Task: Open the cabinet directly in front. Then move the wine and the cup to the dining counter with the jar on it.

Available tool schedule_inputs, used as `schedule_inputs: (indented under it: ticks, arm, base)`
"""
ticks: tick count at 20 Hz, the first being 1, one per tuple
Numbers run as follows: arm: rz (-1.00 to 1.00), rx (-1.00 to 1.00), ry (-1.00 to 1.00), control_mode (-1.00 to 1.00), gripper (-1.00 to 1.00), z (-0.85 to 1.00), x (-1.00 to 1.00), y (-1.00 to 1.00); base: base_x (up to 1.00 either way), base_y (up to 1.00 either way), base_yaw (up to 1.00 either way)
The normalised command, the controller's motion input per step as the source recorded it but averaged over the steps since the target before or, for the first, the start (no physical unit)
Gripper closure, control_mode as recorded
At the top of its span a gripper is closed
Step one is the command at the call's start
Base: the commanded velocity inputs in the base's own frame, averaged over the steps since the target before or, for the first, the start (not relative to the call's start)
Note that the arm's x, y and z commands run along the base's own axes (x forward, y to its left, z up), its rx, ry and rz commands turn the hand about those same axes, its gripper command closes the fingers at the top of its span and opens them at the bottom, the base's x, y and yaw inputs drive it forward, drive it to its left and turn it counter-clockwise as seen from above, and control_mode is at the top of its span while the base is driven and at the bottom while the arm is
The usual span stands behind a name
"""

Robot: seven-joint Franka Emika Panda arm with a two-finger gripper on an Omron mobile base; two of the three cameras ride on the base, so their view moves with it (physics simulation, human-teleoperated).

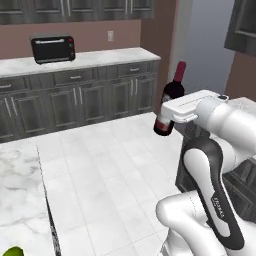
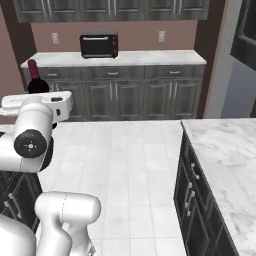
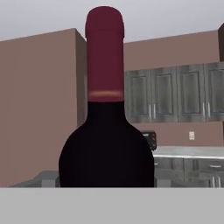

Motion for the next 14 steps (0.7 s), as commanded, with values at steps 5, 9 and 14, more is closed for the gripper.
schedule_inputs:
  ticks: [5,9,14]
  arm:
    - [0.0,0.0,0.0,1.0,1.0,0.0,0.0,0.0]
    - [0.0,0.0,0.0,1.0,1.0,0.0,0.0,0.0]
    - [0.0,0.0,0.0,1.0,1.0,0.0,0.0,0.0]
  base:
    - [1.0,0.16,0.0]
    - [1.0,0.39,0.0]
    - [1.0,0.56,0.07]
